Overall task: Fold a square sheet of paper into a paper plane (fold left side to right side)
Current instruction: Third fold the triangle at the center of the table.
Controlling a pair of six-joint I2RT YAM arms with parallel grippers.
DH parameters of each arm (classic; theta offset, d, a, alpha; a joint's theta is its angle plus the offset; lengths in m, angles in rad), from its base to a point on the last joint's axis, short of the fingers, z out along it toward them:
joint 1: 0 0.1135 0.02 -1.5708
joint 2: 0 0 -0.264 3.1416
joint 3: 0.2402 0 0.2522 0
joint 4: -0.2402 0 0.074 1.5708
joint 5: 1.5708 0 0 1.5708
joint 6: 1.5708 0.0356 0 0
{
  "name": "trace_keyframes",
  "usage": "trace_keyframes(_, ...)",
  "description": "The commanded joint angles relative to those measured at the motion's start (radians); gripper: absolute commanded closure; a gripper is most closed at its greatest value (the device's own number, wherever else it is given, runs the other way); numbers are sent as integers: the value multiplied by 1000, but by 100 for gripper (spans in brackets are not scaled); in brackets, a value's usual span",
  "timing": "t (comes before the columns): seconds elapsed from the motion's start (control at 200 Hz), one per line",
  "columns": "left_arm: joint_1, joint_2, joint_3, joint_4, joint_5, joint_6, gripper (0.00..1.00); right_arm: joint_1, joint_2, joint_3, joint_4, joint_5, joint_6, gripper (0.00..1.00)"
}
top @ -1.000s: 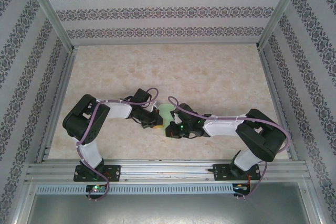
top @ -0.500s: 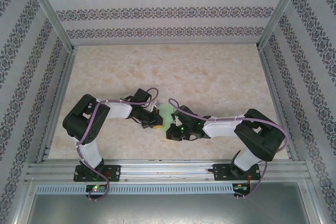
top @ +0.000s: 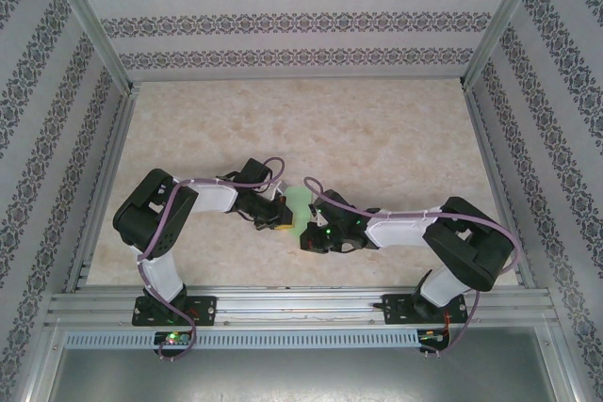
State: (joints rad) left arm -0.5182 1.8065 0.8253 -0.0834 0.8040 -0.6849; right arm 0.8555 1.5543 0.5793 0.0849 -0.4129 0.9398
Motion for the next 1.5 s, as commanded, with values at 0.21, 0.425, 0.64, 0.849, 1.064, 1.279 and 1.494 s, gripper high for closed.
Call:
trace_keyframes(0.21,-11,62,-14,-107,-148,17,100,0,-11,-10,-84,34,-21,99)
trace_keyframes(0.425,-11,46,-9,-110,-145,13,100,2,17,-11,-124,54,-27,100)
trace_keyframes(0.64,-12,-32,-4,-55,-102,-7,93,4,56,-8,-170,77,-41,100)
trace_keyframes(0.849,-11,-181,-33,-33,-101,-3,93,4,87,-8,-191,93,-50,100)
trace_keyframes(1.064,-19,-265,-135,77,-46,-45,98,-7,84,-20,-203,103,-71,100)
trace_keyframes(1.279,-75,-218,-177,232,-13,-106,100,-31,62,-35,-207,107,-91,100)
trace_keyframes(1.494,-106,-158,-182,314,-22,-135,100,-36,66,-28,-228,115,-104,100)
